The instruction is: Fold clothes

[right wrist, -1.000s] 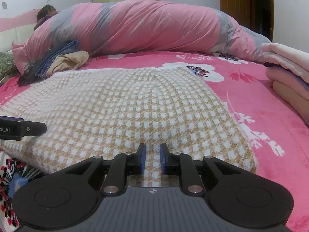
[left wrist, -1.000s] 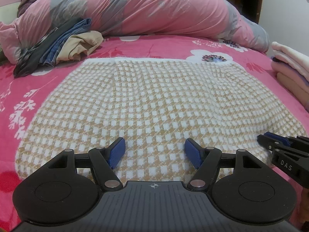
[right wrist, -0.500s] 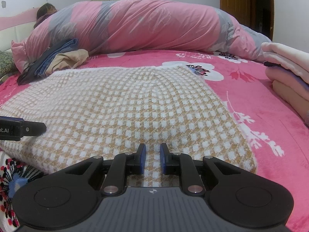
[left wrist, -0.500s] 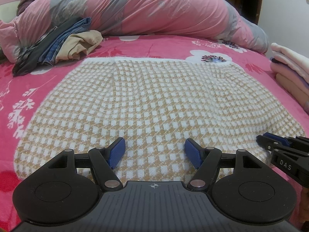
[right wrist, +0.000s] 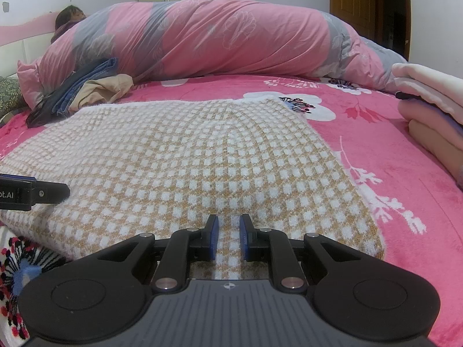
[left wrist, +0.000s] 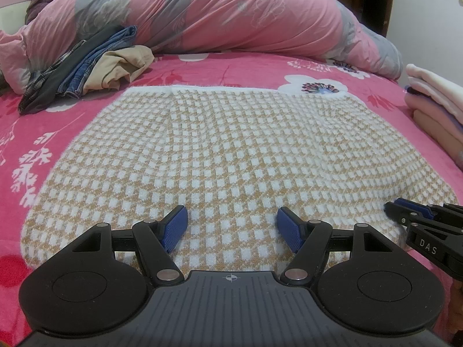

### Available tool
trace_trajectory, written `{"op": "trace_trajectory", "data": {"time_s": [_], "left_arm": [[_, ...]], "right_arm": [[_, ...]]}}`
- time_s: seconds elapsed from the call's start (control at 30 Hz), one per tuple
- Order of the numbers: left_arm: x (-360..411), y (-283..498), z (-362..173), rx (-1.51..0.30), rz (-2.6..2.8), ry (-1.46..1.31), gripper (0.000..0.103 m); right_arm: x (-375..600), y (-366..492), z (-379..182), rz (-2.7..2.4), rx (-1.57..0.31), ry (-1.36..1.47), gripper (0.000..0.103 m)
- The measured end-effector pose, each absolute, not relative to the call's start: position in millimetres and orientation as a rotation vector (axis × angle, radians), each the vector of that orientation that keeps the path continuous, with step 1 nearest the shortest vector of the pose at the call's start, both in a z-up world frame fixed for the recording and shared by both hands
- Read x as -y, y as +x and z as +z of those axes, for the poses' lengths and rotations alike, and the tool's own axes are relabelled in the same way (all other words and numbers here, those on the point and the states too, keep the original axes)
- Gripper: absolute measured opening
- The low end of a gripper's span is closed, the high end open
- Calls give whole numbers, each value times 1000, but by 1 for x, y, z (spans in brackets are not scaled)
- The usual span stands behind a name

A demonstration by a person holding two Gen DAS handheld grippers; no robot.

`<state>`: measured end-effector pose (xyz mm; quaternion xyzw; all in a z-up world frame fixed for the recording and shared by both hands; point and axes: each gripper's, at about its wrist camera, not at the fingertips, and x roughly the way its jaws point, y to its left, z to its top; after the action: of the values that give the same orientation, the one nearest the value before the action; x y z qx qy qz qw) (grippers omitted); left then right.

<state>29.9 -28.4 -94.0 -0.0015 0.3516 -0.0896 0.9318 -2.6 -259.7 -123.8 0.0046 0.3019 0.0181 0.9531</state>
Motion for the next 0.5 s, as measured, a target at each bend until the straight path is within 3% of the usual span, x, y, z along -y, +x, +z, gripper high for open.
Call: {"op": "trace_trajectory", "data": {"time_s": [0.5], "left_arm": [[30,29,-94,-718,-179,-2,69]], "right_arm": [[260,-3,-124,39,-612,11,17]]}}
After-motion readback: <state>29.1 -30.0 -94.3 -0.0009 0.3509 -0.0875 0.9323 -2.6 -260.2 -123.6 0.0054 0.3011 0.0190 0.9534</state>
